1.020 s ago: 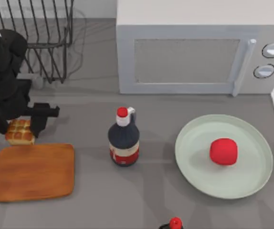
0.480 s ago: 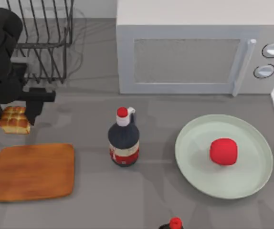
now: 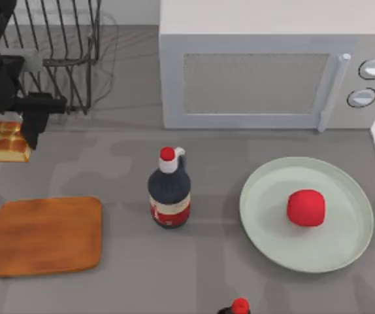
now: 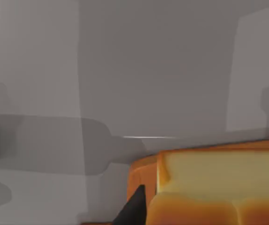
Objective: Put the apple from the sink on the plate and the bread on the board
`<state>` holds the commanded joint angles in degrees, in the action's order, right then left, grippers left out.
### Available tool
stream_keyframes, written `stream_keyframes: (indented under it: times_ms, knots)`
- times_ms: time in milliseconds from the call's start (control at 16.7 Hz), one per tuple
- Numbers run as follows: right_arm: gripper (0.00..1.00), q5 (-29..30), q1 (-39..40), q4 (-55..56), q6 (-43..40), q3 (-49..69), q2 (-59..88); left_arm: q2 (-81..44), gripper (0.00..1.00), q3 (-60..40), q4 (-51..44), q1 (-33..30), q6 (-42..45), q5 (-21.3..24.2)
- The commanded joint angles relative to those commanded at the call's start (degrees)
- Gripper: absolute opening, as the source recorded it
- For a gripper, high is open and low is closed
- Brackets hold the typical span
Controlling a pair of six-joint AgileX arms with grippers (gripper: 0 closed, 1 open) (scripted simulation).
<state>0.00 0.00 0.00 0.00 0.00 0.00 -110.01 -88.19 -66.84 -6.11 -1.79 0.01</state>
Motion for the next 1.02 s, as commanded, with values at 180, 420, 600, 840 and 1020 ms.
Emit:
stream_keyframes:
  times_ms: [180, 420, 600, 840, 1020]
  knots:
    - [1.00, 0.0, 0.0, 0.0, 0.0, 0.0, 0.0, 0.5, 0.00, 1.1, 0.6, -0.4, -0.1, 0.0]
    - [1.00, 0.0, 0.0, 0.0, 0.0, 0.0, 0.0, 6.1, 0.00, 10.2, 4.0, -2.3, -2.8, -0.2]
    - [1.00, 0.0, 0.0, 0.0, 0.0, 0.0, 0.0, 11.5, 0.00, 20.3, 7.4, -4.0, -5.8, -0.4]
    - [1.00, 0.0, 0.0, 0.0, 0.0, 0.0, 0.0, 15.5, 0.00, 25.9, 9.9, -5.3, -8.1, -0.5]
    - [1.00, 0.0, 0.0, 0.0, 0.0, 0.0, 0.0, 15.2, 0.00, 25.8, 9.8, -5.0, -7.9, -0.5]
